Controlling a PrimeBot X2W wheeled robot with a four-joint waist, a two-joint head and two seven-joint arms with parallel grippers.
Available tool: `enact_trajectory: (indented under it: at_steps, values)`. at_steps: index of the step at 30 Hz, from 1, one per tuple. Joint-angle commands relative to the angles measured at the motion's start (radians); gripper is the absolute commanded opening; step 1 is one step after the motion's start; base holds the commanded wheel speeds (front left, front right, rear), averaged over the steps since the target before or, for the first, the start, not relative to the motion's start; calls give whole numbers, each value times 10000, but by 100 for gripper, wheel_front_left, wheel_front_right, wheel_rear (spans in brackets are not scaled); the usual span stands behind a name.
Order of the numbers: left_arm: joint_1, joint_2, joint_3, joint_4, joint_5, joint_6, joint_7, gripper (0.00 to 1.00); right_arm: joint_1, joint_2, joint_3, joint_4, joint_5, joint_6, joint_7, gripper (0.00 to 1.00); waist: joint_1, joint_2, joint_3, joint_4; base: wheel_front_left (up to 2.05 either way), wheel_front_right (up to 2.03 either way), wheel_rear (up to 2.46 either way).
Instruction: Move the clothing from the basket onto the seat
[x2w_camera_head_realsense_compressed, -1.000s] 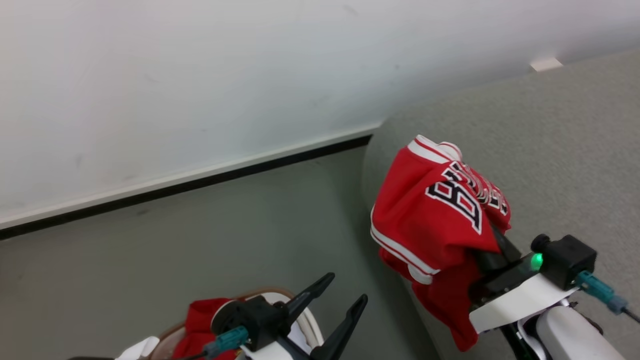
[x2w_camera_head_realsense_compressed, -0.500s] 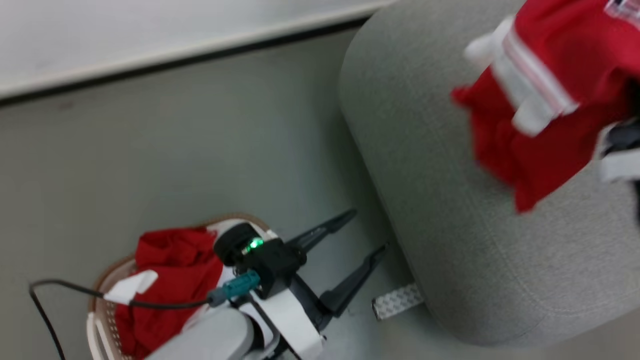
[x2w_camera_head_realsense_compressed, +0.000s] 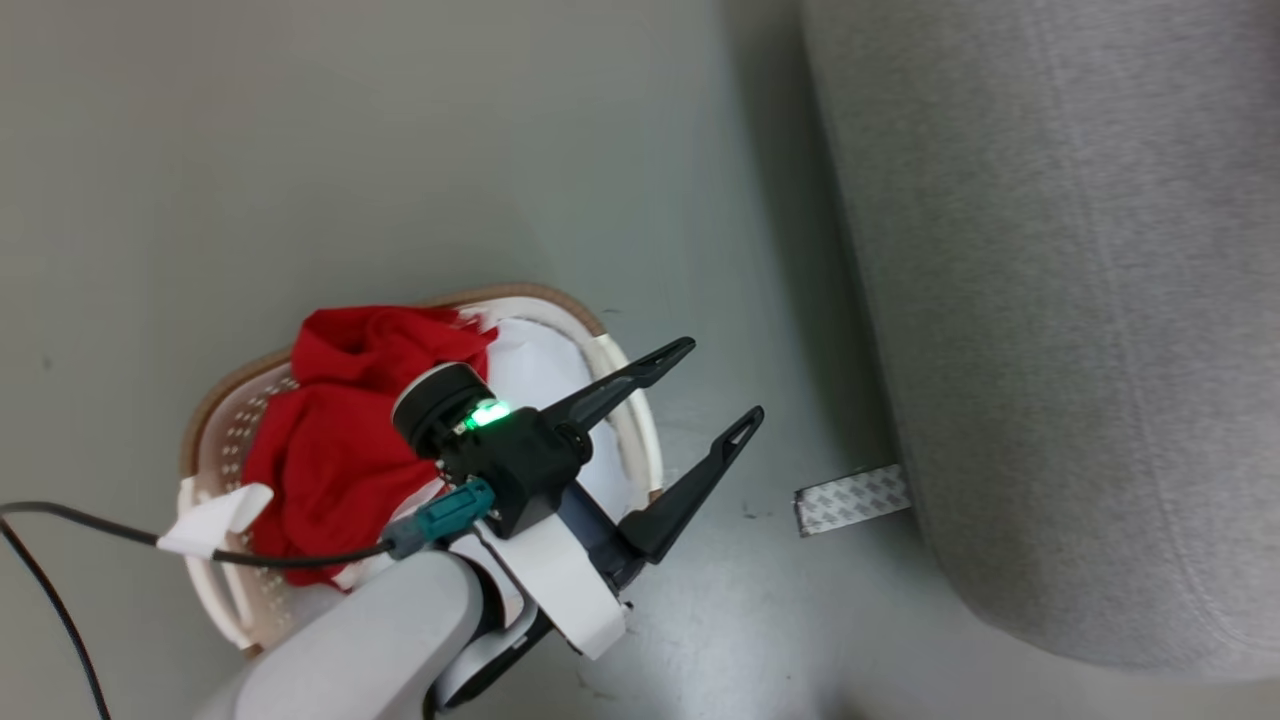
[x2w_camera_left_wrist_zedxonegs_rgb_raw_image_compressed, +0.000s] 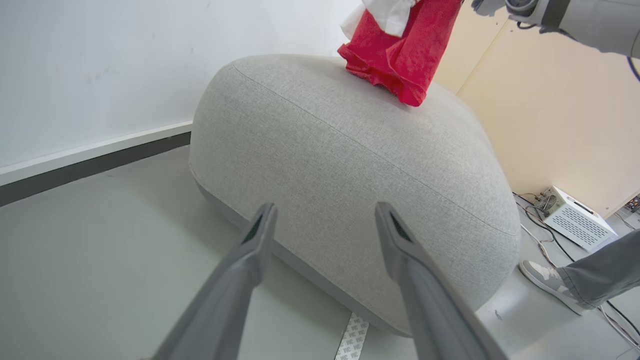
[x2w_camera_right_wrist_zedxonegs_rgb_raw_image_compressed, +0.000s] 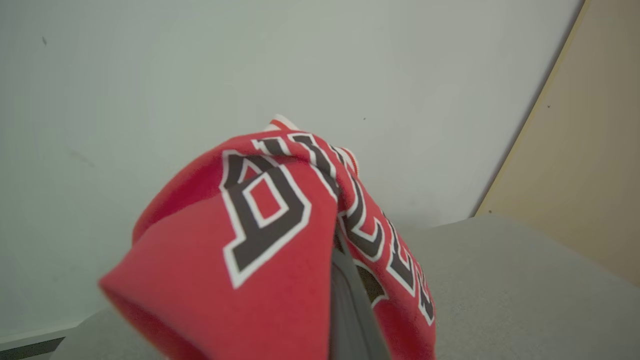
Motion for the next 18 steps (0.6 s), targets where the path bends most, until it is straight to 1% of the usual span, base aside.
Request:
enact_trajectory:
  at_steps: [1, 3, 4, 5, 6, 7, 9, 12, 14, 18]
  values:
    - [18, 27, 35, 44, -172, 16, -54, 100, -27, 192, -208, 351, -185, -21, -163, 0, -4, 0, 135, 218, 0, 0, 0]
    - [142, 34, 33, 137, -209, 43, -138, 100, 217, 420, -673, 1136, -543, -23, -417, 0, -4, 0, 75, 298, 0, 0, 0]
    - [185, 39, 34, 170, -217, 48, -158, 100, 345, 502, -894, 1474, -725, -23, -540, 13, -4, 0, 45, 323, 0, 0, 0]
    - [218, 55, 31, 198, -225, 61, -164, 100, 458, 618, -1106, 1787, -841, -23, -655, 40, -4, 0, 17, 343, 0, 0, 0]
    - [256, 83, 32, 224, -237, 76, -176, 100, 562, 764, -1297, 2053, -943, -23, -752, 96, -4, 0, -19, 360, 0, 0, 0]
    - [291, 131, 39, 256, -244, 88, -188, 100, 644, 929, -1456, 2270, -1073, -21, -848, 100, -4, 0, -66, 368, 0, 0, 0]
    - [357, 231, 73, 312, -264, 104, -228, 100, 915, 1250, -1552, 2579, -1353, -21, -1008, 100, -4, 0, -205, 362, 0, 0, 0]
    - [540, 320, 138, 416, -369, 187, -315, 100, 1465, 1663, -1507, 2640, -1519, -23, -1119, 100, -4, 0, -570, 304, 0, 0, 0]
    - [693, 358, 200, 499, -480, 279, -395, 100, 1937, 1950, -1332, 2382, -1650, -23, -1162, 100, -4, 0, -887, 267, 0, 0, 0]
    - [1145, 394, 346, 689, -718, 491, -619, 100, 3290, 2524, -1044, 990, -1741, -23, -1161, 100, -4, 0, -1662, 278, 0, 0, 0]
